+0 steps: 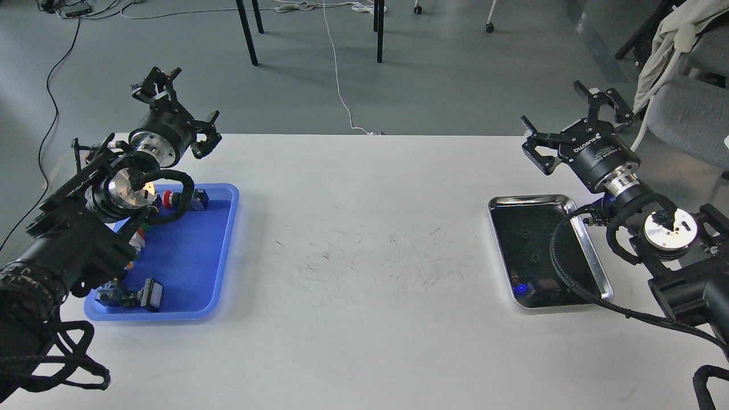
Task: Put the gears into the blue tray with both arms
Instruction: 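Move the right gripper over the metal tray with the black mat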
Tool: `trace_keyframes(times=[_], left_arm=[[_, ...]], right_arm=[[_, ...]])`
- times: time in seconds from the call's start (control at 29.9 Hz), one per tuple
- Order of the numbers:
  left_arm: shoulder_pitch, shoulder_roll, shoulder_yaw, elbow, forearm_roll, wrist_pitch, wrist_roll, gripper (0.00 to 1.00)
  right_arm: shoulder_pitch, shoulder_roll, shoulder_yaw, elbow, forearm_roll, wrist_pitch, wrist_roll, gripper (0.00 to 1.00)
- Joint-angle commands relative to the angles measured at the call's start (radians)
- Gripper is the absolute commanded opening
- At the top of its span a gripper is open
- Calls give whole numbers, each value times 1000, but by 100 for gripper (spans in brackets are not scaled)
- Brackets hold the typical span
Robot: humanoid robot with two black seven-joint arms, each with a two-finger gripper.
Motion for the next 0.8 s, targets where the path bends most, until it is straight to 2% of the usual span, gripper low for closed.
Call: trace_keyframes(times=[0.0,0.57,0.77], left_arm=[[1,-3,0,0,0,1,-1,98],[1,-6,2,12,0,5,7,98],[-13,-9,67,6,17,5,7,98]], right_arm=[[0,1,0,3,0,0,0,99],[26,7,-20,-9,-1,0,0,99],[21,7,-49,-6,-1,0,0,99]])
